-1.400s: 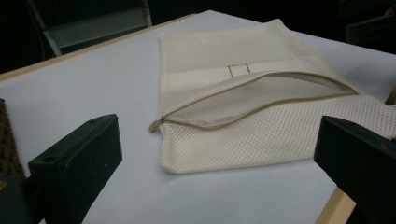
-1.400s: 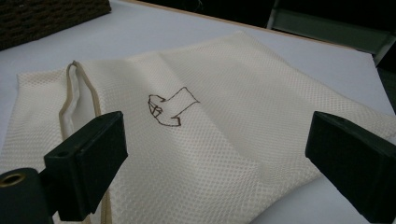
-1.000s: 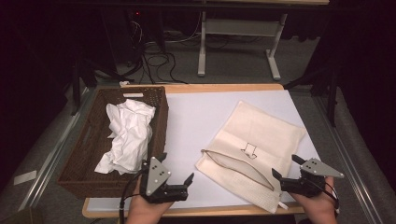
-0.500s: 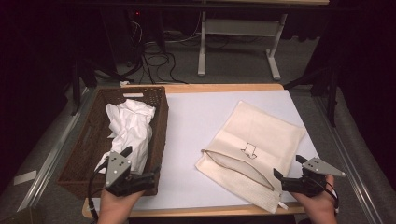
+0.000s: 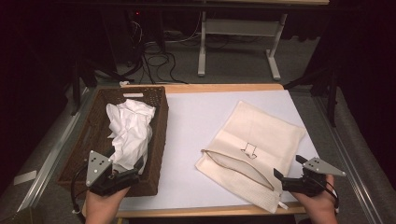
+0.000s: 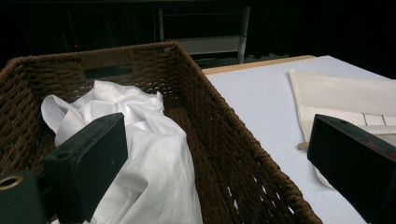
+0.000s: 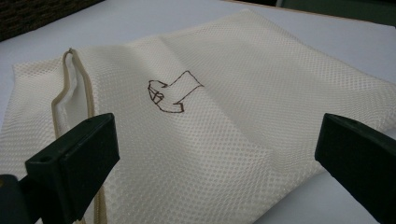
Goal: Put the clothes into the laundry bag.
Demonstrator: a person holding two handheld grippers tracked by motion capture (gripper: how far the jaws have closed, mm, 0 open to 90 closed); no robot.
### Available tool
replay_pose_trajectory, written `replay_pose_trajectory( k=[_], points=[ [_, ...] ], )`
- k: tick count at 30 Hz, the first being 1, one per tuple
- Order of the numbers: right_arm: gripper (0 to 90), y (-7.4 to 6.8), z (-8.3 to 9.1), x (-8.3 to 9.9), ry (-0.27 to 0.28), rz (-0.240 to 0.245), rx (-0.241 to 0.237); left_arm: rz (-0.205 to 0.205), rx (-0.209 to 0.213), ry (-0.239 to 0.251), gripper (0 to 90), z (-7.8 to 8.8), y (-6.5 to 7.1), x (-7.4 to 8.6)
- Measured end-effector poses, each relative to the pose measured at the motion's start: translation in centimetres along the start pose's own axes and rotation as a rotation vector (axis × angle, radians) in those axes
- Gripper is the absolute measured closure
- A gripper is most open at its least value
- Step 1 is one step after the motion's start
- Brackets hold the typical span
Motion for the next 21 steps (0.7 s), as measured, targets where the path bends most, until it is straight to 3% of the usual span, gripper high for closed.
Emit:
replay_pose_trajectory(
  k=[2, 4, 6, 12, 15, 20, 21],
  points=[
    [0.3, 0.0, 0.0, 0.0, 0.004, 0.003, -0.002, -0.012, 0.006, -0.015, 6.5, -0.1, 0.3, 0.1],
    [0.3, 0.0, -0.1, 0.0, -0.001, 0.002, -0.003, 0.028, 0.045, -0.022, 6.7, -0.3, 0.4, 0.1],
    [0.3, -0.1, -0.1, 0.0, -0.009, -0.005, -0.011, 0.051, 0.055, -0.014, 9.0, -0.5, 0.5, 0.1],
    [0.3, 0.0, 0.0, 0.1, -0.003, -0.014, -0.033, 0.044, 0.025, -0.002, 8.4, -1.8, 0.8, -1.3],
    [0.3, 0.2, 0.1, 0.0, 0.006, -0.024, -0.039, 0.027, 0.004, -0.017, 8.4, -2.5, 0.8, -1.8],
    [0.3, 0.4, 0.2, 0.1, 0.010, -0.042, -0.041, 0.002, -0.039, -0.076, 7.8, -5.6, -0.3, -3.6],
    [0.3, 0.4, 0.2, 0.1, 0.012, -0.041, -0.043, 0.002, -0.039, -0.076, 7.8, -5.6, -0.3, -3.6]
  ],
)
Point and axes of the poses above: each handheld gripper's, and its own axes: z roughly backward along the jaws, x roughly out of its underside, y roughly to its right, the point moved 4 cm from there along -z, roughly forward along the jaws, and after that the axes turned 4 degrees about y, right-handed, at the moved point
